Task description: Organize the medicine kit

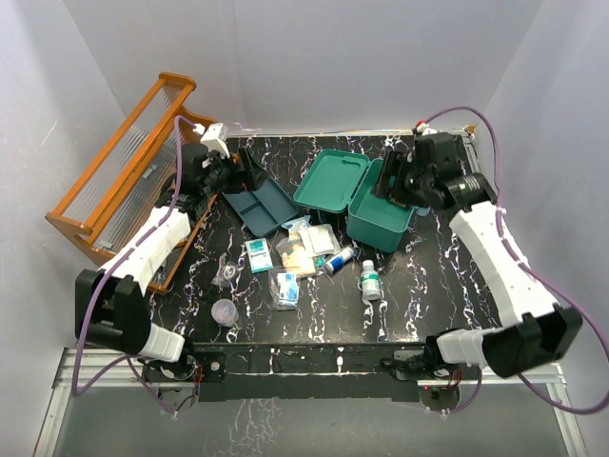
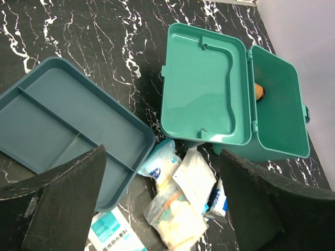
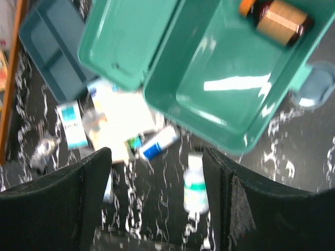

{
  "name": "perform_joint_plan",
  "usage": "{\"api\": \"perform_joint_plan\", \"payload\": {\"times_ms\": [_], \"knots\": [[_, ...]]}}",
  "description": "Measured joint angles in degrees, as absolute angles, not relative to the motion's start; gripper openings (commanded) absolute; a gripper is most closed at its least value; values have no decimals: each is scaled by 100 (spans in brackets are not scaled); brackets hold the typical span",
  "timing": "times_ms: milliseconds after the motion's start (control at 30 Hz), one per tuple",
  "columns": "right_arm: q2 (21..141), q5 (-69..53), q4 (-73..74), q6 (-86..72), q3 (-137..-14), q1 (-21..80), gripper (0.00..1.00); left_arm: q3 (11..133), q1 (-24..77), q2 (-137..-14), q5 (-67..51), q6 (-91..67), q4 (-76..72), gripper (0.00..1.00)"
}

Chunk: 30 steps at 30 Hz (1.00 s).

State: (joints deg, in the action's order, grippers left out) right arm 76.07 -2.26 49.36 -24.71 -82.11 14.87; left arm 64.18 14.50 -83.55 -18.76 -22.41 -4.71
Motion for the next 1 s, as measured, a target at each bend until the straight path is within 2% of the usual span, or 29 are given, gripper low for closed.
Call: {"api": "perform_joint_plan", "payload": {"times_ms": [200,433,733,1000], "knots": [[6823,-301,5487,-2714,-7201,1883,68,6104,1466,-7701,-1857,-2383,-421,87],[6720,-353,5734,-3194,-6200,2377,64,6077,1476,-7487,-1850,-2475,-397,87],[7380,-102,5686,-3813,-5564,2622,59,5843,1476,-7253,-1894,-2534,-397,87],[7830,141,5201,-3872,-5527,2910,54,5695,1483,-7061,-1900,-2554,-419,88]]}}
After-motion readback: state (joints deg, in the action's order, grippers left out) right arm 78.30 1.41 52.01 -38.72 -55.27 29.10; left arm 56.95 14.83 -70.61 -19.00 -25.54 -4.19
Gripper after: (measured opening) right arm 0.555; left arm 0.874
